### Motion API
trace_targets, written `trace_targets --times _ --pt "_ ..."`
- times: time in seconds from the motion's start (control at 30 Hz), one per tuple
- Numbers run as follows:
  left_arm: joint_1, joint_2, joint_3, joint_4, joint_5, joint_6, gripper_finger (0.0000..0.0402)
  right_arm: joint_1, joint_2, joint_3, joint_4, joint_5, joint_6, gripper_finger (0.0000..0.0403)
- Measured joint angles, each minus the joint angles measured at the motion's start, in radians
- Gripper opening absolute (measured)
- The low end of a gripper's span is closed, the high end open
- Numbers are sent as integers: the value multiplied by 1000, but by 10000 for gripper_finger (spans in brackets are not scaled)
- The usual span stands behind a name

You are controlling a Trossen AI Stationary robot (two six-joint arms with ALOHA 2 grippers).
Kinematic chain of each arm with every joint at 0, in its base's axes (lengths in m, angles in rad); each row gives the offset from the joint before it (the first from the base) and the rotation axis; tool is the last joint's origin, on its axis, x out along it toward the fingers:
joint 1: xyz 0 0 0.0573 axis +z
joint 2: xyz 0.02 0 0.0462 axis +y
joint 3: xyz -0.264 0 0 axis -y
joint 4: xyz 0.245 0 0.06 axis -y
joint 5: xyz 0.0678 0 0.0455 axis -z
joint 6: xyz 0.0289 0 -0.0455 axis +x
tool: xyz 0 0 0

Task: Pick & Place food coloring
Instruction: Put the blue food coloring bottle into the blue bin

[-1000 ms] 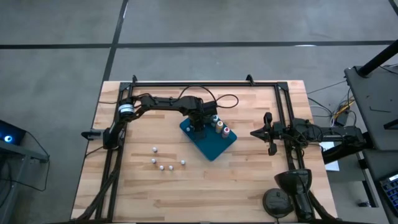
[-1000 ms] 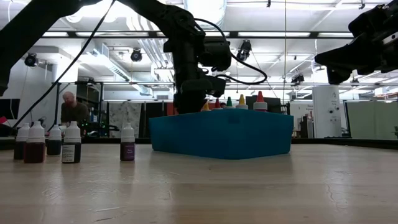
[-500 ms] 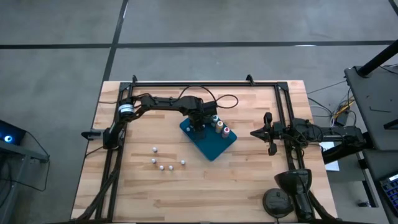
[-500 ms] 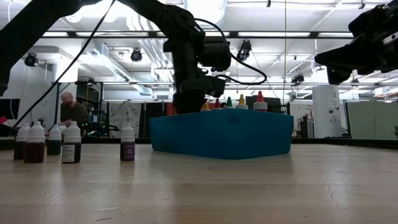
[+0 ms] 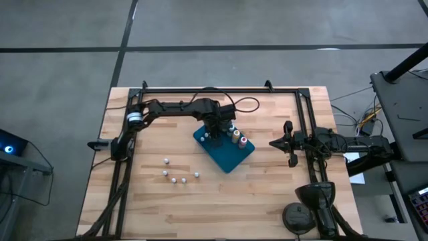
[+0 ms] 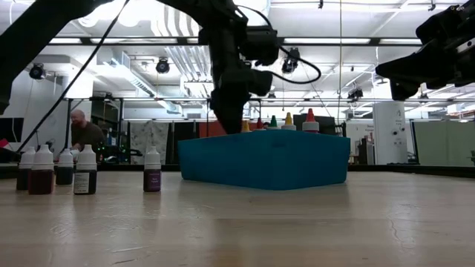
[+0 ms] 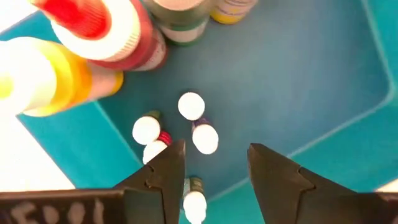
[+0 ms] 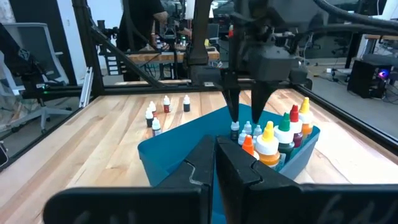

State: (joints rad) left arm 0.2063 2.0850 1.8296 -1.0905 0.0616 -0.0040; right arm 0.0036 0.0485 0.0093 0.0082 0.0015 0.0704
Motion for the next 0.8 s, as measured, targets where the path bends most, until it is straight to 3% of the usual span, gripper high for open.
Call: trace_targets --times 0.8 --pt "-107 -60 -3 -56 3 8 145 0 0 0 0 0 -2 9"
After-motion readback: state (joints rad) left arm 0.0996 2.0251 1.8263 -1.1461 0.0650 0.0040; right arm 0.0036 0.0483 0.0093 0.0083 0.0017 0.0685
